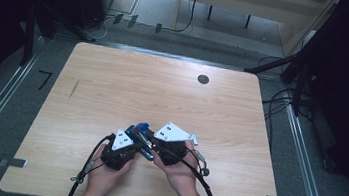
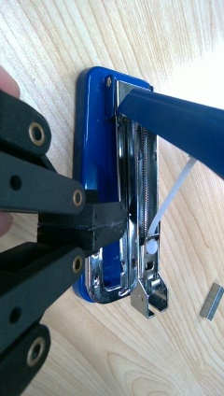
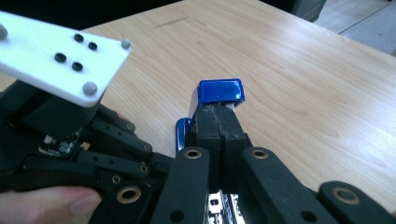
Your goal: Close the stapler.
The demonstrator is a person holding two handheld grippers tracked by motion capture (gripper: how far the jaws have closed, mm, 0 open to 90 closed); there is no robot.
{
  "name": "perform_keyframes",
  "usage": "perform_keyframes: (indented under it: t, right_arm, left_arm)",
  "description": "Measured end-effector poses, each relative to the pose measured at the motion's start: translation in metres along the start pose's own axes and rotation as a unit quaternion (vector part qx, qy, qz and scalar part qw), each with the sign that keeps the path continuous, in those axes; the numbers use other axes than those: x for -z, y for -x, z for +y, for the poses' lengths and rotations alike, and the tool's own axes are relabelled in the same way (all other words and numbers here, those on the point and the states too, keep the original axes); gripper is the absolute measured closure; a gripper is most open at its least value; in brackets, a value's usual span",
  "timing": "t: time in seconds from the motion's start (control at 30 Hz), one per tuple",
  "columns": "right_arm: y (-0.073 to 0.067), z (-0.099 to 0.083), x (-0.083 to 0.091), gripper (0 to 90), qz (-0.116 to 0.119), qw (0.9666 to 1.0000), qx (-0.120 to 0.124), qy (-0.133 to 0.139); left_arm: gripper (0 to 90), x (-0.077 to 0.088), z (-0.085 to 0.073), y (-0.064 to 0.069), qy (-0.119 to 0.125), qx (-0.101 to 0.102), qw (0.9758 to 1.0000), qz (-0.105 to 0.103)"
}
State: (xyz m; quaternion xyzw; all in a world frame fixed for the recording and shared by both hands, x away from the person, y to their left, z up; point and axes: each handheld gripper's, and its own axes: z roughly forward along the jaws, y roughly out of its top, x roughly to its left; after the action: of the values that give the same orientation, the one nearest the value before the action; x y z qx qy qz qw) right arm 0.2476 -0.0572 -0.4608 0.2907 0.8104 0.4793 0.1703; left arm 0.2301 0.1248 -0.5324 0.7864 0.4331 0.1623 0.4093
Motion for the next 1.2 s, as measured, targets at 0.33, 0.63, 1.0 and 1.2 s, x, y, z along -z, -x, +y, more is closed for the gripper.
perform_keyframes:
  t: [0.33, 0.63, 1.0, 1.2]
  right_arm:
    - [-0.002, 0.009, -0.005, 90.0, 0.002, 1.0, 0.009, 0.002]
    - [-0.004, 0.017, -0.01, 90.0, 0.001, 0.9999, 0.015, 0.004]
    - [-0.005, 0.025, -0.018, 90.0, 0.006, 0.9997, 0.023, 0.008]
    - [-0.005, 0.028, -0.022, 90.0, 0.007, 0.9997, 0.023, 0.009]
  left_arm:
    - [90.0, 0.0, 0.0, 0.001, -0.001, -0.006, 1.0, 0.005]
    - [90.0, 0.0, 0.0, 0.001, 0.0, -0.008, 0.9999, 0.007]
    - [90.0, 0.0, 0.0, 0.001, 0.001, -0.009, 0.9999, 0.007]
    - [90.0, 0.0, 0.0, 0.001, 0.001, -0.01, 0.9999, 0.008]
